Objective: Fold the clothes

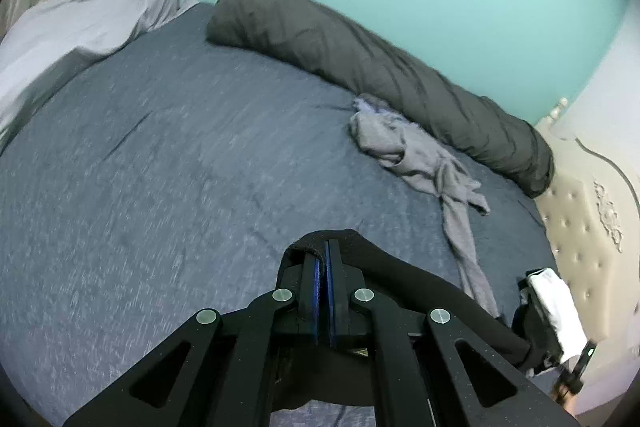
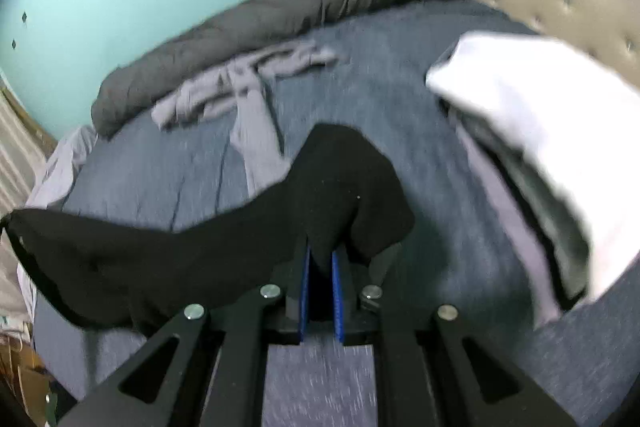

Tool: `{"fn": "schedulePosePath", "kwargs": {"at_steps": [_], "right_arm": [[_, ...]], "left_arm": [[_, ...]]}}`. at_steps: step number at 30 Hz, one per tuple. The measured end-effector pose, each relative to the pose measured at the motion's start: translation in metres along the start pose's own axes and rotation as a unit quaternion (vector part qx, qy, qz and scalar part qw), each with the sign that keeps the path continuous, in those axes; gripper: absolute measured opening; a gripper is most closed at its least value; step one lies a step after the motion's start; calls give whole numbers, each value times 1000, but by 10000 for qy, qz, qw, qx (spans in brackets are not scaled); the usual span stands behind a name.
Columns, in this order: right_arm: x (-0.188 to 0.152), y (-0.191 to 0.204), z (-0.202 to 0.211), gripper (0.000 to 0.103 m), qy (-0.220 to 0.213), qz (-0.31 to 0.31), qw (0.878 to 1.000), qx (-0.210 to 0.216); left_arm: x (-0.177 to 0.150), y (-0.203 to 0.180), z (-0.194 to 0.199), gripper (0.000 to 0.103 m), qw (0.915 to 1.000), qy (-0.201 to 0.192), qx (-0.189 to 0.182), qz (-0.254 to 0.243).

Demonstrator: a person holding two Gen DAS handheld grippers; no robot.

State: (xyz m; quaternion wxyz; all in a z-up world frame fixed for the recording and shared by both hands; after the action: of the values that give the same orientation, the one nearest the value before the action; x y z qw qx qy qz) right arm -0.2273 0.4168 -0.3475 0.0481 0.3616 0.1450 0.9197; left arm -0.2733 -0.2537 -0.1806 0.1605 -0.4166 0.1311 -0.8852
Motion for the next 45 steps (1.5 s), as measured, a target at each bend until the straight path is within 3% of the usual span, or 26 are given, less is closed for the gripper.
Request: {"fn": "schedulePosePath", "kwargs": {"at_steps": [3, 11, 16, 19, 21, 23, 29, 42, 43, 45], "right_arm": [[-35, 1, -16, 10, 491, 153, 9987, 49], [-76, 1, -23, 14, 1252, 554, 9906, -16], [-24, 2, -23, 15, 889, 226, 9958, 25], [9, 4, -28, 44, 716, 31, 9974, 53], [31, 5, -32, 45, 601, -100, 9981, 72], [41, 10, -58, 52, 859, -171, 9960, 163], [52, 29, -130, 54, 1540, 293, 9876, 93], [26, 24, -227, 52, 2561, 1056, 9599, -430], [26, 24, -228, 45, 2548, 1068, 9601, -423], [29, 22, -229, 17, 2482, 1148, 9608, -456]], "left_arm": [[-15, 14, -10, 3, 9998, 167, 118, 25], [-36, 29, -21, 3, 9987, 321, 337, -204], [-42, 37, -30, 3, 9986, 325, 371, -172], [-45, 36, -35, 3, 9987, 328, 355, -162], [-46, 35, -37, 3, 9987, 328, 332, -197], [-46, 35, -38, 3, 9987, 317, 301, -242], [-48, 39, -53, 3, 9984, 415, 266, -278], [-68, 44, -90, 3, 9961, 588, 275, -598], [-67, 44, -91, 3, 9960, 588, 278, -617], [-67, 43, -95, 3, 9958, 593, 283, -633]]}}
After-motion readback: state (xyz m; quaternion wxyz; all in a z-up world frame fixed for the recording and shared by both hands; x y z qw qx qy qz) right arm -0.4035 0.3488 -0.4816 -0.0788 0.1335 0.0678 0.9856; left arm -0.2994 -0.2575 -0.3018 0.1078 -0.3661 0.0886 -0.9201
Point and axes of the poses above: each gripper's, at about its wrist camera, not at the fingertips, and z roughly against the way its jaws point, y to its left, x to its top, the point moved 9 cm from there along -z, roughly the way its jaws point, and after that the axes turned 9 degrees about -y, right-handed, at the moved point
